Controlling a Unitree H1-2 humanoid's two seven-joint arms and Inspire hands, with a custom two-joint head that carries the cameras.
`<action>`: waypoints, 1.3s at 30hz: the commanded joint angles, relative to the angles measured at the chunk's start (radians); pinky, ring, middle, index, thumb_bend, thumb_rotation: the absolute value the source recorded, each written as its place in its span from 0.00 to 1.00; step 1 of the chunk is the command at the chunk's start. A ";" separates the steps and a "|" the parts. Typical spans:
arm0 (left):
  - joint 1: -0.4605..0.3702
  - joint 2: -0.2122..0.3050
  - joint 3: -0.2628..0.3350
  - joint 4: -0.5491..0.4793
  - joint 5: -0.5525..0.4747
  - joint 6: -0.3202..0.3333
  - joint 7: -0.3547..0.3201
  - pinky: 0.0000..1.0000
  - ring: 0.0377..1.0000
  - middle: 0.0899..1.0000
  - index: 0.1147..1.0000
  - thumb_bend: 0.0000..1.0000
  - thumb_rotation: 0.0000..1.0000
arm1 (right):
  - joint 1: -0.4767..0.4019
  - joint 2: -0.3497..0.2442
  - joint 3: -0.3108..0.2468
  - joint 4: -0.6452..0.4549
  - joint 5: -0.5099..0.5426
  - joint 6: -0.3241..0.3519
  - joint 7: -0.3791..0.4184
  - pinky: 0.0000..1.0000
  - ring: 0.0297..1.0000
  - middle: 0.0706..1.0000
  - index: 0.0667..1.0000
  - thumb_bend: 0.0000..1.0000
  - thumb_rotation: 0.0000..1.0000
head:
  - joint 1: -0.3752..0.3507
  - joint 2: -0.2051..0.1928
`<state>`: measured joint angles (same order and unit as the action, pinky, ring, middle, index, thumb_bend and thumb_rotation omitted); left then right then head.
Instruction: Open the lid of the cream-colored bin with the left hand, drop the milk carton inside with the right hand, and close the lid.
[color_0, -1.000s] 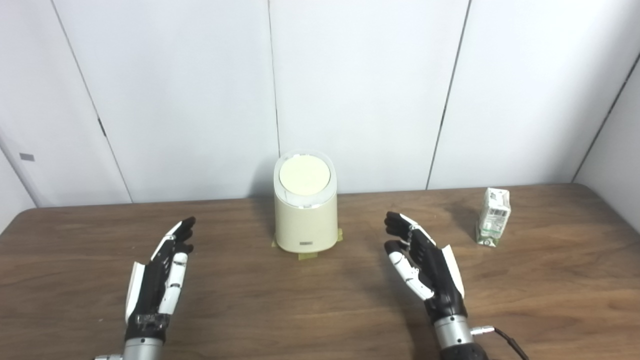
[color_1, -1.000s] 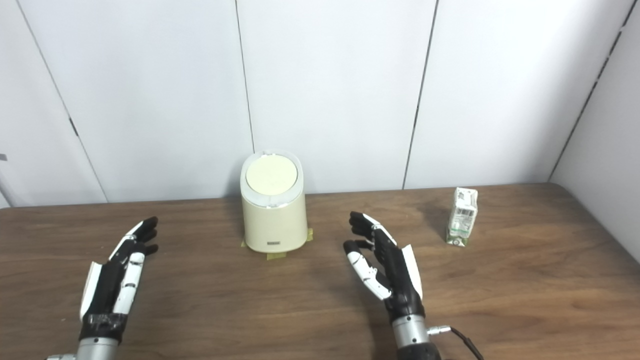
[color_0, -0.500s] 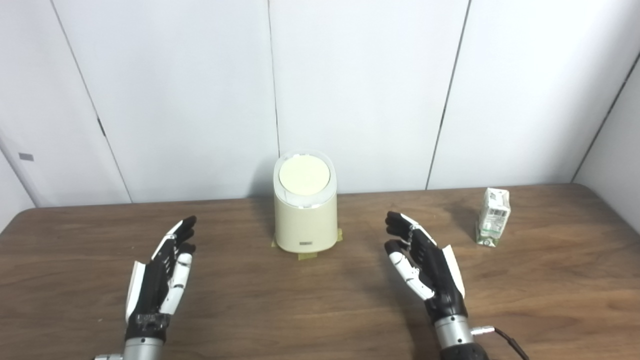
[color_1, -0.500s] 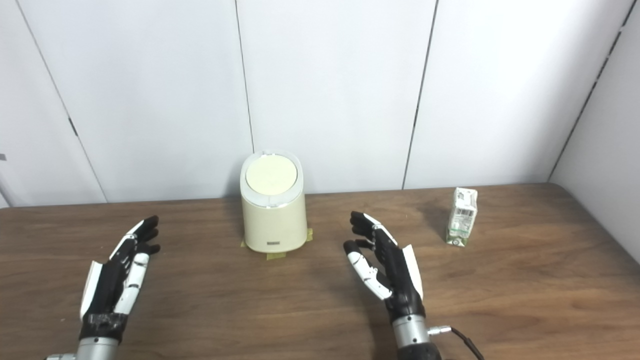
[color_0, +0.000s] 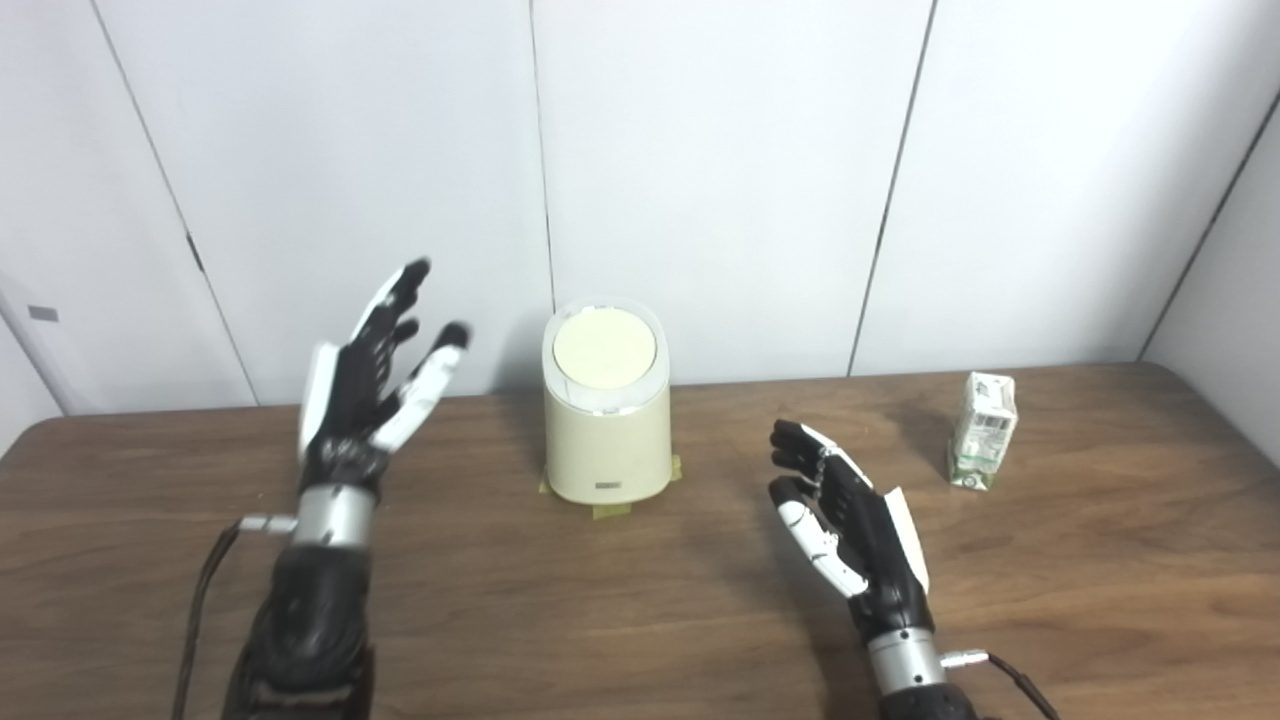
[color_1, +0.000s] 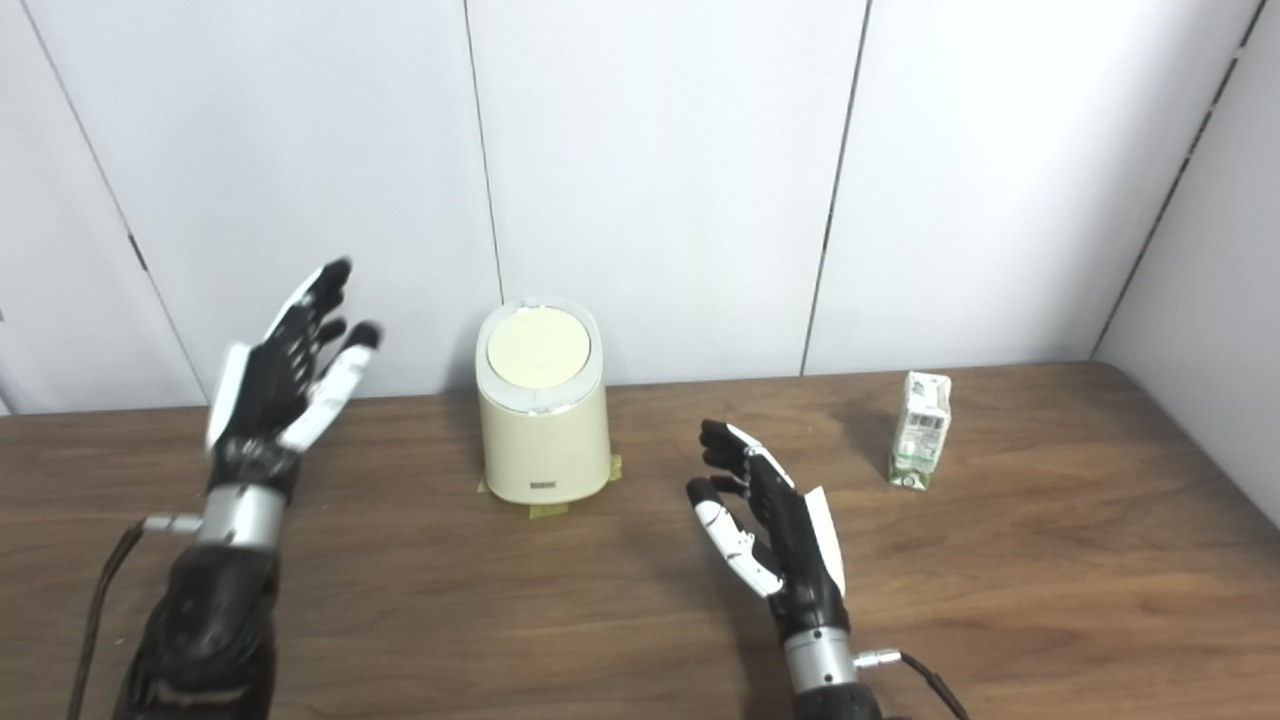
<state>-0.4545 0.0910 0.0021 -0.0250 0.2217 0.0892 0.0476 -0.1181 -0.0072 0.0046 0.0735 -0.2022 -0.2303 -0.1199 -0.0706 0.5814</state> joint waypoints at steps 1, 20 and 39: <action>-0.079 -0.006 -0.016 -0.020 0.047 0.050 0.015 1.00 1.00 1.00 0.99 0.79 0.51 | 0.003 -0.019 -0.010 0.015 0.004 -0.025 -0.006 0.71 0.79 0.80 0.78 0.21 0.60 | 0.001 0.000; -0.283 -0.024 -0.188 0.152 0.390 0.249 0.079 1.00 1.00 1.00 1.00 0.89 0.34 | 0.010 -0.027 -0.006 0.004 0.008 -0.019 0.001 0.72 0.79 0.80 0.78 0.22 0.62 | 0.004 0.003; -0.341 -0.006 -0.232 0.297 0.472 0.320 0.094 1.00 1.00 1.00 1.00 0.87 0.20 | 0.013 -0.021 -0.003 -0.005 -0.008 -0.013 -0.006 0.68 0.77 0.79 0.77 0.20 0.59 | 0.001 0.000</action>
<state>-0.7279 0.0735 -0.2289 0.2836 0.6707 0.4147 0.1156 -0.1135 -0.0089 0.0076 0.0637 -0.1943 -0.2291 -0.1177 -0.0690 0.5798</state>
